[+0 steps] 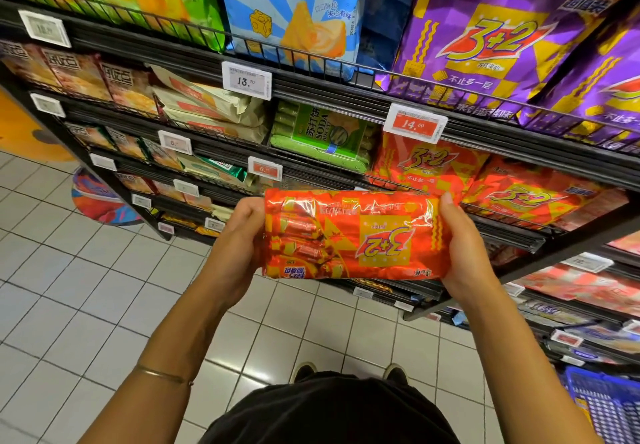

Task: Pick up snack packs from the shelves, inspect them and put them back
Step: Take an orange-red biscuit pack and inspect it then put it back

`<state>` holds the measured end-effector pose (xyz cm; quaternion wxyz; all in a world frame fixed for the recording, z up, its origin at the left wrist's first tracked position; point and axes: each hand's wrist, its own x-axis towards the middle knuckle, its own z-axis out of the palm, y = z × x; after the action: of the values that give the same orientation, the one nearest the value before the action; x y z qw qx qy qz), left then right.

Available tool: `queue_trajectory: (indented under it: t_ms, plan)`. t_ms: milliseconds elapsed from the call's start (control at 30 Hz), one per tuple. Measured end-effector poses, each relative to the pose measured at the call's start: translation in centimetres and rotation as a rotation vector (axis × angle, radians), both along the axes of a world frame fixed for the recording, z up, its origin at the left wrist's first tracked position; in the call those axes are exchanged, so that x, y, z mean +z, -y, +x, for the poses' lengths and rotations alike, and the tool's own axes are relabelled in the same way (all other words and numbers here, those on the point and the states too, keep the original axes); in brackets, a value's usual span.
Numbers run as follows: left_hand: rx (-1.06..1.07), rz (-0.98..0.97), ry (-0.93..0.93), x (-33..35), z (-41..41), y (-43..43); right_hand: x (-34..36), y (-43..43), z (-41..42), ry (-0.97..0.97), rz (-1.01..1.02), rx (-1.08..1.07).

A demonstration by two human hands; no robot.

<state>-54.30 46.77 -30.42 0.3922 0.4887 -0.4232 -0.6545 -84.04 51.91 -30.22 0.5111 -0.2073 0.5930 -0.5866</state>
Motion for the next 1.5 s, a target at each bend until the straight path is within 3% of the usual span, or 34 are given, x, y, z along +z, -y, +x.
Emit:
queue_trajectory:
  t_ms: [167,333,533,800,967,1133,1500]
  plan:
    - [-0.054,-0.046,0.025,0.0,0.6,0.1,-0.5,-0.6,-0.3,0.053,0.040,-0.014]
    - [0.202,-0.176,-0.065,0.6,-0.8,-0.4,-1.1,-1.0,0.5,0.131,0.056,-0.024]
    - [0.352,-0.263,0.064,0.4,-1.1,-0.4,-0.8,-0.9,1.3,0.134,0.018,0.004]
    - [0.051,-0.151,0.010,-1.3,0.2,0.0,1.6,-0.1,1.7,-0.042,-0.110,0.011]
    - [0.194,0.007,-0.137,-2.6,0.5,-0.2,3.0,-0.1,1.7,-0.030,-0.215,0.101]
    - [0.223,0.089,-0.197,-3.4,0.9,-0.6,3.0,-0.4,2.3,-0.208,-0.268,0.184]
    - [0.221,0.144,-0.210,-4.0,1.3,-0.8,3.2,-0.6,3.1,-0.450,-0.161,0.136]
